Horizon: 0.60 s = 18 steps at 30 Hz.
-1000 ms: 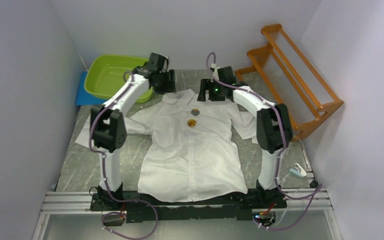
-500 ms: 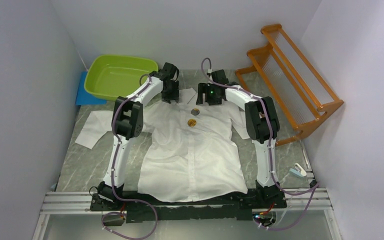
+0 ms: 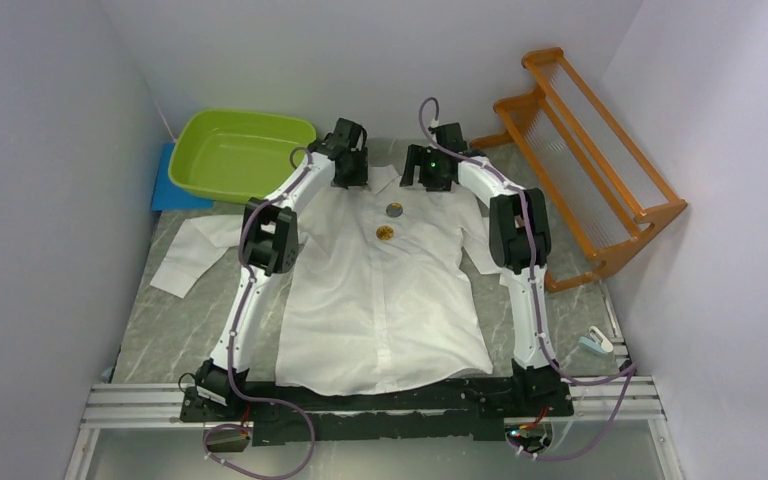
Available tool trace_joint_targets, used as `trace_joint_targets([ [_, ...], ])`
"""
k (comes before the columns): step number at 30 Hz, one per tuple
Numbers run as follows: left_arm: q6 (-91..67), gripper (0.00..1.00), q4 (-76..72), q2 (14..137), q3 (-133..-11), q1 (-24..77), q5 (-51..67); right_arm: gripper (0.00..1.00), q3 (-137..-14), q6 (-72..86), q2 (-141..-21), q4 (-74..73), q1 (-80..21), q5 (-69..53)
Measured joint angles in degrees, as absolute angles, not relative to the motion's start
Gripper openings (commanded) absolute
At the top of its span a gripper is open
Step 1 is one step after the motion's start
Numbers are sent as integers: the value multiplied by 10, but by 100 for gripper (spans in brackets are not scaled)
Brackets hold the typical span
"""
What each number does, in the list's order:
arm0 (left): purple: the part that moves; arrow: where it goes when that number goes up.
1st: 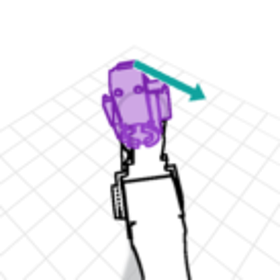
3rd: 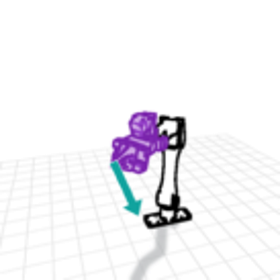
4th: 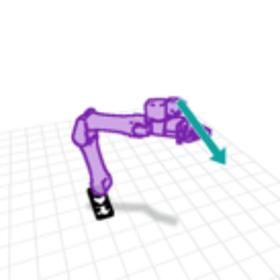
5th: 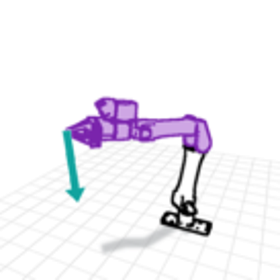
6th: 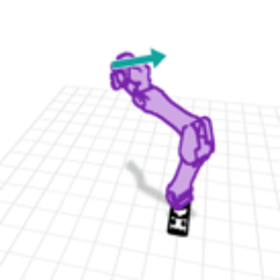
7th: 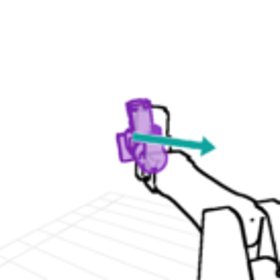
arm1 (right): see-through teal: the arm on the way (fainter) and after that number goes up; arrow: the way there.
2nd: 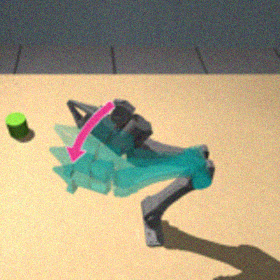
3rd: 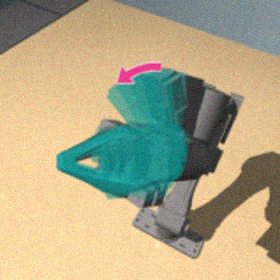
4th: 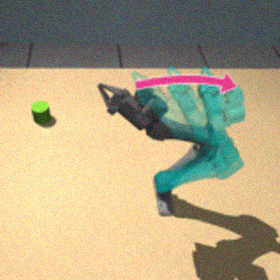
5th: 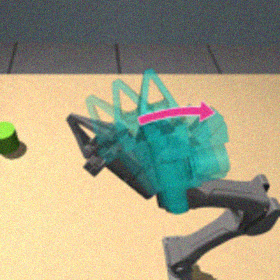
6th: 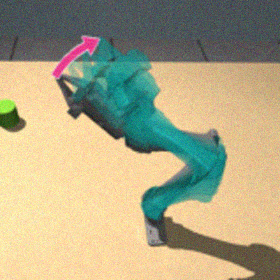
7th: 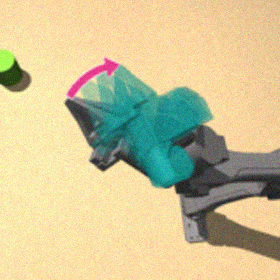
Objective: Pin the brooch onto the clothing
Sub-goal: Flatten out the clothes at the center of the board.
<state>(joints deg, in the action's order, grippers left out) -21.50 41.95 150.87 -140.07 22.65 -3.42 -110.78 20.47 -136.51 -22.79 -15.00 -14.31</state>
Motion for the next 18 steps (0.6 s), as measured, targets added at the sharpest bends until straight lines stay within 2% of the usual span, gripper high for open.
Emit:
trace_joint_targets([
  [5, -204, 76, 396, 1504, -1391, 231, -33, 92, -1163, 191, -1390, -262, -137, -145],
  [9, -205, 81, 368, 1444, -1297, 231, -18, 98, -1125, 173, -1351, -274, -132, -140],
  [18, -243, 79, 320, 1143, -1070, 251, 50, 99, -846, 187, -994, -222, -131, -83],
])
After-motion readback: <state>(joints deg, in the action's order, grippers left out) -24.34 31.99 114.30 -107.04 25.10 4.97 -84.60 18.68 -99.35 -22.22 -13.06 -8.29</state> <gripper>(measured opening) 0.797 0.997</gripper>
